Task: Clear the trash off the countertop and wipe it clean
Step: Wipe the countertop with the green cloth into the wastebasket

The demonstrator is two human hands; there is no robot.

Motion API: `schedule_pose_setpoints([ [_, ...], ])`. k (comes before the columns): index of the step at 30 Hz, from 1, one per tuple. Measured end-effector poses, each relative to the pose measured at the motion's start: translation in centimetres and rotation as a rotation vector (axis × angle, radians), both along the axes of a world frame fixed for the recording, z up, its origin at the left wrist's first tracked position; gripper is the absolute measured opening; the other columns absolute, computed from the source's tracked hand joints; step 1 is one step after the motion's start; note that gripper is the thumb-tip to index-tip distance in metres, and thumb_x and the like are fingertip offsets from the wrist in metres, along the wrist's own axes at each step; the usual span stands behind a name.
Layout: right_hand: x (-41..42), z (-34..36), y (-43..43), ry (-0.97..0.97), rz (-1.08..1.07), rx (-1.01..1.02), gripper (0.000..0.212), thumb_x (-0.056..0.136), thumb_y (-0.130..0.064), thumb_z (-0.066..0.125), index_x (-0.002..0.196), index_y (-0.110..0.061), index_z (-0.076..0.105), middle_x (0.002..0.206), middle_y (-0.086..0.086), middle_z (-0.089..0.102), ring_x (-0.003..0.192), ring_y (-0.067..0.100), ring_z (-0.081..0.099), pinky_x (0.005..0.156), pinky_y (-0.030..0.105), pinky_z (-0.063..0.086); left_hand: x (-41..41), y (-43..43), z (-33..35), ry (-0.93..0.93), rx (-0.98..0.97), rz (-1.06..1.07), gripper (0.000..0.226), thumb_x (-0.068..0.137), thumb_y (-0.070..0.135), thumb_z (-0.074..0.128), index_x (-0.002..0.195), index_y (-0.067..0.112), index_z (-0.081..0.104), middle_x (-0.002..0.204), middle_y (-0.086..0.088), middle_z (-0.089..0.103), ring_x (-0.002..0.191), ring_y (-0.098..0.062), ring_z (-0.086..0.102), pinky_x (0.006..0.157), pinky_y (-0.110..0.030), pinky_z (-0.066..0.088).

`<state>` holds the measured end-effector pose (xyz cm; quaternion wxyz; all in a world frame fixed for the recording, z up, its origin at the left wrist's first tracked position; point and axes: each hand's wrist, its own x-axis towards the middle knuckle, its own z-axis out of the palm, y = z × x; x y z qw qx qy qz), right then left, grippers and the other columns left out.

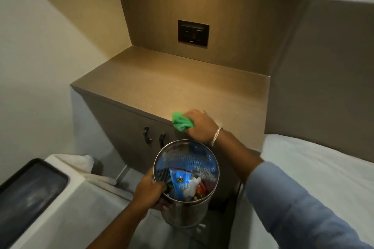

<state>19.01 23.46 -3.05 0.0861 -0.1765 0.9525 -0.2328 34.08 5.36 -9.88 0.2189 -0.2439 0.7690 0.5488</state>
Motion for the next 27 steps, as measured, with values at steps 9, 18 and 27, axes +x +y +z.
schedule_pose_setpoints([
  [9, 7.8, 0.5, -0.1, 0.100, -0.119, -0.345, 0.043, 0.082, -0.020, 0.069, 0.124, -0.021, 0.058, 0.116, 0.003, 0.068, 0.097, 0.020, 0.064, 0.083, 0.028, 0.053, -0.1, -2.0, -0.2, 0.083, 0.088, -0.025, 0.025, 0.093, 0.013, 0.052, 0.111, 0.029, 0.051, 0.065, -0.018, 0.077, 0.051, -0.031, 0.073, 0.044, -0.031, 0.059],
  [18, -1.0, 0.5, 7.6, 0.074, -0.646, 0.018, 0.027, 0.084, -0.006, 0.061, 0.110, -0.006, 0.066, 0.115, 0.024, 0.067, 0.107, 0.041, 0.062, 0.092, 0.040, 0.048, -1.0, -4.1, -4.9, 0.090, 0.080, -0.130, 0.040, 0.089, 0.019, 0.062, 0.126, 0.025, 0.049, 0.097, -0.011, 0.075, 0.075, -0.032, 0.076, 0.066, -0.042, 0.064],
  [27, 16.3, -8.5, -3.9, 0.134, -0.169, 0.047, 0.059, 0.076, -0.026, 0.059, 0.135, -0.028, 0.051, 0.151, 0.009, 0.042, 0.142, 0.029, 0.034, 0.118, 0.047, 0.024, 2.1, -3.0, -7.6, 0.009, 0.198, -0.035, 0.043, 0.083, 0.016, 0.063, 0.119, 0.036, 0.051, 0.069, -0.018, 0.076, 0.050, -0.037, 0.072, 0.043, -0.035, 0.059],
])
